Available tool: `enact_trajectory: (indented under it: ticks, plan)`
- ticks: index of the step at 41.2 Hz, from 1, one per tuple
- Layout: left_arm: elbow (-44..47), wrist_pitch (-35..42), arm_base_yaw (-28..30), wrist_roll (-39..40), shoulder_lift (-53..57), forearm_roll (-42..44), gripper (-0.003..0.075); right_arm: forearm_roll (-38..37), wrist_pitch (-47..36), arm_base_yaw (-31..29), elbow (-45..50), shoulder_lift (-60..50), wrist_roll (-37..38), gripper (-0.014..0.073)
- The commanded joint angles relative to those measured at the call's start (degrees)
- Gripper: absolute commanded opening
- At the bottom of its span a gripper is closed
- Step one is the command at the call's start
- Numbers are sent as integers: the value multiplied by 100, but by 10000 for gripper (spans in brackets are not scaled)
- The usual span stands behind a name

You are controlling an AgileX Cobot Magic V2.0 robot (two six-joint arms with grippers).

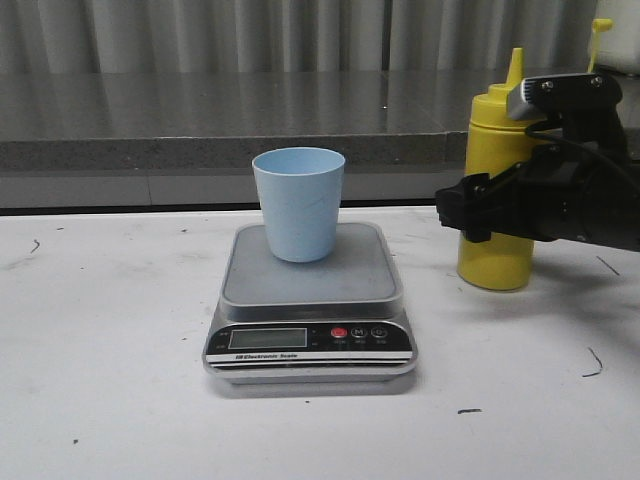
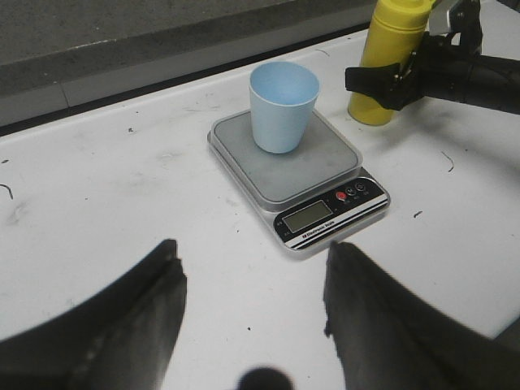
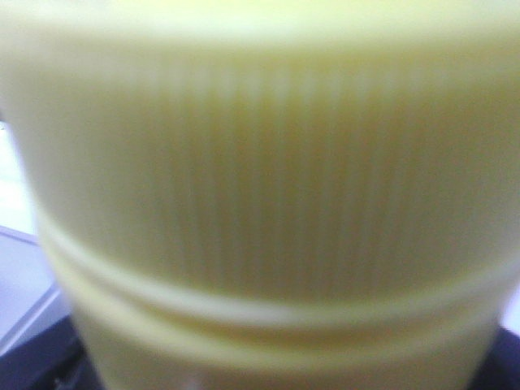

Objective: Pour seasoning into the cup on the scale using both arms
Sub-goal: 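Open the right gripper and withdraw it from the bottle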

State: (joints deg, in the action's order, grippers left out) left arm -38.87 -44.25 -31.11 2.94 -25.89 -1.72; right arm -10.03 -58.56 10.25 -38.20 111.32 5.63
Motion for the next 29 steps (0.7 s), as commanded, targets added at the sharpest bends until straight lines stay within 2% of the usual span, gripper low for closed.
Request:
enact_trajectory:
  ticks: [1, 9, 15, 20, 29]
  plan:
    - [-140, 413, -6, 51, -24, -22, 385, 37, -501, -42, 125, -470, -32, 592]
    - [-140, 413, -6, 51, -24, -22, 385, 42, -491, -42, 564, -815, -32, 592]
    - [-140, 413, -6, 51, -24, -22, 385, 42, -174, -42, 830, -1156, -32, 592]
    - [-140, 413, -6, 51, -24, -22, 385, 42, 562, -42, 940, -1548, -32, 592]
    - [-140, 413, -6, 51, -24, -22, 385, 42, 2680, 16, 935, -2378, 85, 592]
